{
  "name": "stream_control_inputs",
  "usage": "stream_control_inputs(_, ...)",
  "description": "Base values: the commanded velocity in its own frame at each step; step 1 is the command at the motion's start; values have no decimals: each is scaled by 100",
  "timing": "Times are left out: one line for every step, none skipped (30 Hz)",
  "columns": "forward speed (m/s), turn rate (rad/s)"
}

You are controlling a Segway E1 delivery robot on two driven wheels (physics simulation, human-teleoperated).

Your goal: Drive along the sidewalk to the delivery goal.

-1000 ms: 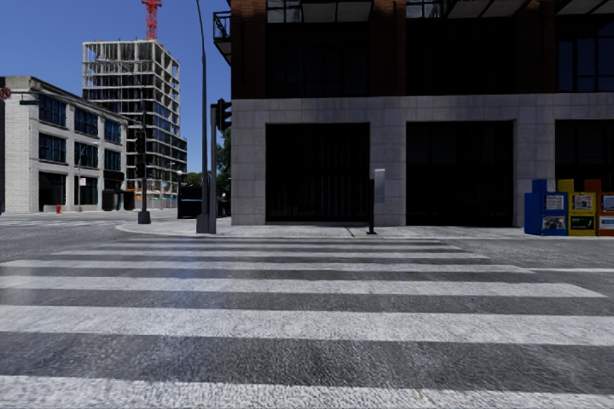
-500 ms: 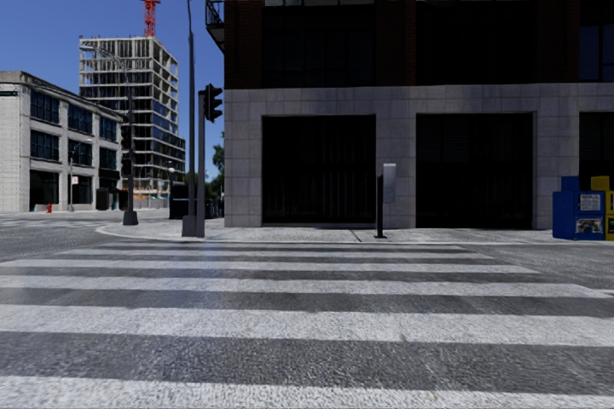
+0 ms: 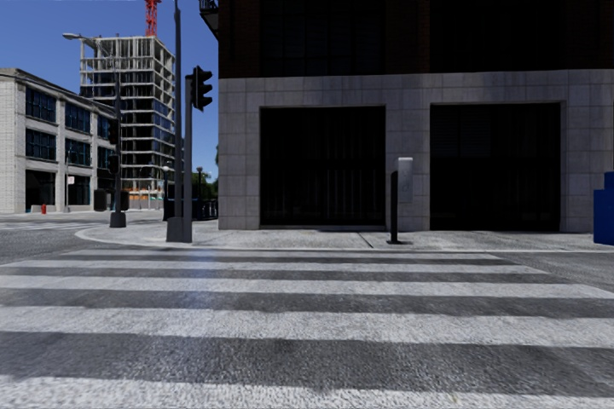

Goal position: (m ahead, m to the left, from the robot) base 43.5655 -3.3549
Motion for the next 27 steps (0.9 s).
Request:
stream_control_inputs(200, 0)
stream_control_inputs(200, 0)
stream_control_inputs(200, 0)
stream_control_inputs(200, 0)
stream_control_inputs(200, 0)
stream_control_inputs(200, 0)
stream_control_inputs(200, 0)
stream_control_inputs(200, 0)
stream_control_inputs(200, 0)
stream_control_inputs(200, 0)
stream_control_inputs(200, 0)
stream_control_inputs(200, 0)
stream_control_inputs(200, 0)
stream_control_inputs(200, 0)
stream_control_inputs(200, 0)
stream_control_inputs(200, 0)
stream_control_inputs(200, 0)
stream_control_inputs(200, 0)
stream_control_inputs(200, 0)
stream_control_inputs(200, 0)
stream_control_inputs(200, 0)
stream_control_inputs(200, 0)
stream_control_inputs(200, 0)
stream_control_inputs(200, 0)
stream_control_inputs(200, 0)
stream_control_inputs(200, 0)
stream_control_inputs(200, 0)
